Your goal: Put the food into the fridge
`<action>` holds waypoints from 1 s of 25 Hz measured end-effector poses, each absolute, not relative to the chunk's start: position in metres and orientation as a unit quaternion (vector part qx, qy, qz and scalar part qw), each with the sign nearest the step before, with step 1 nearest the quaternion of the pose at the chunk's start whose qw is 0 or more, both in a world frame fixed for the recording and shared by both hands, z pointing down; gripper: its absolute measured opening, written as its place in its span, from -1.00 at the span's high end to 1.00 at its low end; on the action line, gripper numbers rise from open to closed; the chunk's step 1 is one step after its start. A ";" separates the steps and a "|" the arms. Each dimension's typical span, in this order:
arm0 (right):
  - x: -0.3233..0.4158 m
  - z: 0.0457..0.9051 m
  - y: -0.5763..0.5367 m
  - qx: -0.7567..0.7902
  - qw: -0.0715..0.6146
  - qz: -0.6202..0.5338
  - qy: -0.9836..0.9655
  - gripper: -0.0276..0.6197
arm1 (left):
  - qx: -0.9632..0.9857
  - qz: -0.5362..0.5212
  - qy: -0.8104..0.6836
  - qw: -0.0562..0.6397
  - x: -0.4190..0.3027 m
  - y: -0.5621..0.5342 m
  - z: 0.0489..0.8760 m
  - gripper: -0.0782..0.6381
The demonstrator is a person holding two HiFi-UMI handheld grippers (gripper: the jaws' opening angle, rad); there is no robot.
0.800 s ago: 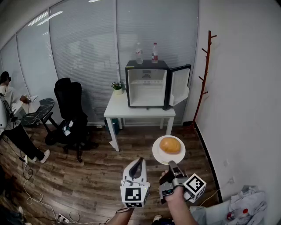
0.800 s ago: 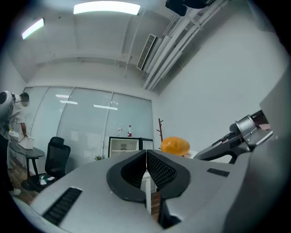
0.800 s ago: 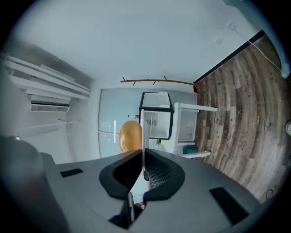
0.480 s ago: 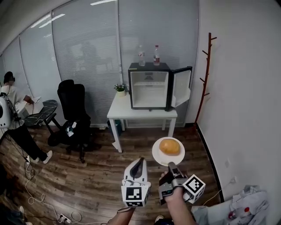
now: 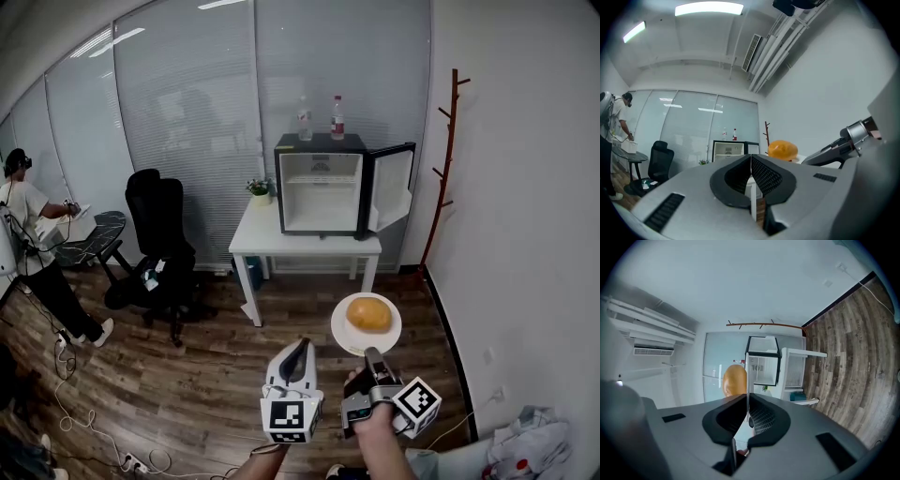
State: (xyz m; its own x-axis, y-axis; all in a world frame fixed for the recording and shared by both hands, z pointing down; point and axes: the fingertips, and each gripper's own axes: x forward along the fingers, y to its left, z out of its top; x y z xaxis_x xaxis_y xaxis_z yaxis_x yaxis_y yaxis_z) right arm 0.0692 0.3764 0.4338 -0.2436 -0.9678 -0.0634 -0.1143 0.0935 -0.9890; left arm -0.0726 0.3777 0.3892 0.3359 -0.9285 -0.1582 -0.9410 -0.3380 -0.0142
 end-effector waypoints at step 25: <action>0.149 0.440 0.248 -0.454 0.394 -0.507 0.619 0.80 | -0.803 0.054 0.590 0.060 0.002 0.257 0.392 0.70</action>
State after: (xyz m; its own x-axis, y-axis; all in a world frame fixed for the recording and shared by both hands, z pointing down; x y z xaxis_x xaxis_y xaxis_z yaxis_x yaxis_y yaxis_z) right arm 0.1491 0.2477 0.4404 -0.2785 -0.9600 -0.0276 -0.1621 0.0753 -0.9839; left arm 0.0023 0.2572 0.3916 0.2970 -0.9419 -0.1569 -0.9547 -0.2957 -0.0324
